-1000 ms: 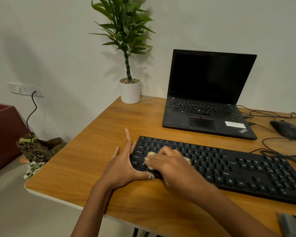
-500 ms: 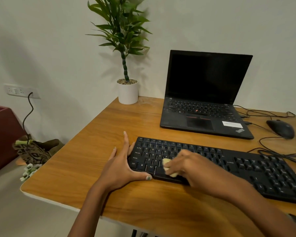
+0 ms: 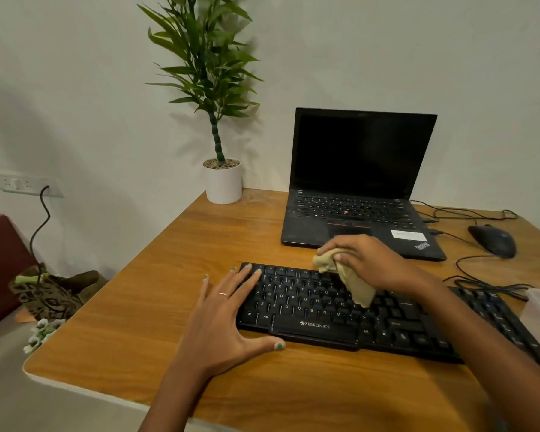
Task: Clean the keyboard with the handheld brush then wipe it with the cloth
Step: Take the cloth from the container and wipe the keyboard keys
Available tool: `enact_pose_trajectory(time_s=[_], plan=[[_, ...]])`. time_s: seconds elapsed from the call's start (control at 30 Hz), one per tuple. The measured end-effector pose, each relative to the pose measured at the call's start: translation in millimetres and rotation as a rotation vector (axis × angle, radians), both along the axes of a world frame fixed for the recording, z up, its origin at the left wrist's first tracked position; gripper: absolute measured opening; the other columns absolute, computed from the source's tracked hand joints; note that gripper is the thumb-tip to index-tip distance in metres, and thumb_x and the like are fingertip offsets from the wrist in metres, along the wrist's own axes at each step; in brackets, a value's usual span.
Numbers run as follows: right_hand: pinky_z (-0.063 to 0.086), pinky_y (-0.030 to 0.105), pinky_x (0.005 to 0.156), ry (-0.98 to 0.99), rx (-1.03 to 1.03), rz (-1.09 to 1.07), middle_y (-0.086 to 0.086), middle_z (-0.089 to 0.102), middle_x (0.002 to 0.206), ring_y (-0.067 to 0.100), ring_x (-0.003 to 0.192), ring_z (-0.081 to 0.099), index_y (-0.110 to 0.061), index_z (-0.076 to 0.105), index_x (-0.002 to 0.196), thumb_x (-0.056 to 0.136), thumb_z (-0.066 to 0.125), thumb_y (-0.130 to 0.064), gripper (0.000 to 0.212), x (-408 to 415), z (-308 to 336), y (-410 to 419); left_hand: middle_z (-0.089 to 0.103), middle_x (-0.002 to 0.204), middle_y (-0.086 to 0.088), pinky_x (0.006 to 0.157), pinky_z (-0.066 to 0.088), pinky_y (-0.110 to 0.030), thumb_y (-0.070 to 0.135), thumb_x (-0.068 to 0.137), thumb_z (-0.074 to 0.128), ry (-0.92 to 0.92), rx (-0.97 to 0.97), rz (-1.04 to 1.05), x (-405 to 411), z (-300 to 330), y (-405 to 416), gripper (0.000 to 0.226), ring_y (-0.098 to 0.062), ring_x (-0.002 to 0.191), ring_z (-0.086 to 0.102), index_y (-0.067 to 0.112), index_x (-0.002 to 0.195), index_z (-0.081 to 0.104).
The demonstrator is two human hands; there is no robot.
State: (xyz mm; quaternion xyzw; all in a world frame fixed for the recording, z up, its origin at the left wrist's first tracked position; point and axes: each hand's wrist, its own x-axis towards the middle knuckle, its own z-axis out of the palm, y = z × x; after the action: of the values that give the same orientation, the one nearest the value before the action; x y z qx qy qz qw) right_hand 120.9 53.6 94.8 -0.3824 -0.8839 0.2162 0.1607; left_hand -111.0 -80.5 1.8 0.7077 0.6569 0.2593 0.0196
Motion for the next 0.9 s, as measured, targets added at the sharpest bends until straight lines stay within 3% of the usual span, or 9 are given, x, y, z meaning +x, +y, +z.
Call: enact_pose_trajectory(time_s=[0.17,0.3,0.4,0.5,0.67,0.73,0.8,0.9], plan=[[0.039,0.024,0.082,-0.134,-0.137,0.036,-0.006,0.059,0.111,0.012,0.106,0.054,-0.020,0.066,0.110,0.097,0.047,-0.011,0.024,-29.4,-24.0,36.1,-0.005,0.153,0.029,0.113,-0.016,-0.026,0.097,0.063,0.031,0.048,-0.059,-0.034,-0.2,-0.5,6.6,0.103,0.003,0.143,-0.009,0.046,0.148,0.002],[0.040,0.013,0.074,-0.121,-0.219,0.109,-0.003,0.062,0.107,0.004,0.091,0.054,-0.014,0.068,0.111,0.096,0.051,-0.011,0.023,-55.9,-22.1,45.1,-0.008,0.153,0.031,0.107,-0.021,-0.017,0.093,0.066,0.037,0.051,-0.087,-0.056,-1.1,-2.0,9.4,0.102,0.011,0.138,-0.019,0.046,0.148,-0.001],[0.041,0.007,0.059,-0.100,-0.279,0.159,-0.005,0.064,0.096,-0.002,0.073,0.054,-0.011,0.067,0.112,0.096,0.052,-0.011,0.023,-85.9,-19.8,46.5,-0.009,0.149,0.034,0.105,-0.022,-0.014,0.090,0.066,0.044,0.032,-0.096,-0.066,-1.0,-2.2,8.9,0.102,0.017,0.131,-0.024,0.048,0.148,0.001],[0.041,0.008,0.048,-0.107,-0.352,0.204,-0.008,0.060,0.083,0.001,0.061,0.051,-0.008,0.064,0.116,0.096,0.051,-0.010,0.024,-120.3,-17.9,45.0,-0.007,0.151,0.033,0.108,-0.019,-0.016,0.090,0.066,0.046,0.012,-0.104,-0.067,-1.2,-2.1,9.1,0.104,0.014,0.136,-0.020,0.048,0.149,0.001],[0.047,0.022,0.069,-0.149,-0.380,0.255,0.008,0.067,0.102,0.015,0.083,0.057,-0.008,0.066,0.114,0.094,0.054,-0.008,0.023,-152.2,-19.6,47.9,-0.006,0.152,0.030,0.115,-0.010,-0.025,0.090,0.064,0.045,-0.006,-0.117,-0.054,-2.6,-1.7,9.6,0.105,0.010,0.139,-0.016,0.046,0.149,0.001],[0.047,0.022,0.064,-0.156,-0.444,0.243,0.013,0.068,0.100,0.015,0.077,0.058,-0.008,0.065,0.115,0.094,0.054,-0.008,0.024,-146.8,-19.7,52.8,-0.010,0.146,0.034,0.114,-0.010,-0.023,0.089,0.064,0.046,-0.014,-0.114,-0.050,-2.8,-1.0,8.3,0.105,0.013,0.136,-0.017,0.047,0.149,0.001],[0.049,0.017,0.058,-0.162,-0.507,0.212,0.004,0.066,0.090,0.009,0.069,0.059,-0.007,0.064,0.116,0.094,0.054,-0.008,0.024,-131.5,-17.2,57.5,-0.011,0.142,0.037,0.113,-0.010,-0.021,0.088,0.064,0.048,-0.029,-0.101,-0.050,-2.9,-0.4,7.0,0.104,0.016,0.132,-0.018,0.048,0.148,0.002],[0.050,0.016,0.058,-0.209,-0.501,0.189,-0.001,0.066,0.089,0.007,0.072,0.062,-0.009,0.065,0.113,0.091,0.058,-0.008,0.023,-98.3,-13.4,68.4,-0.009,0.142,0.038,0.113,-0.008,-0.021,0.088,0.063,0.048,-0.037,-0.089,-0.052,-3.5,-1.0,7.2,0.105,0.015,0.134,-0.015,0.047,0.148,0.004]])
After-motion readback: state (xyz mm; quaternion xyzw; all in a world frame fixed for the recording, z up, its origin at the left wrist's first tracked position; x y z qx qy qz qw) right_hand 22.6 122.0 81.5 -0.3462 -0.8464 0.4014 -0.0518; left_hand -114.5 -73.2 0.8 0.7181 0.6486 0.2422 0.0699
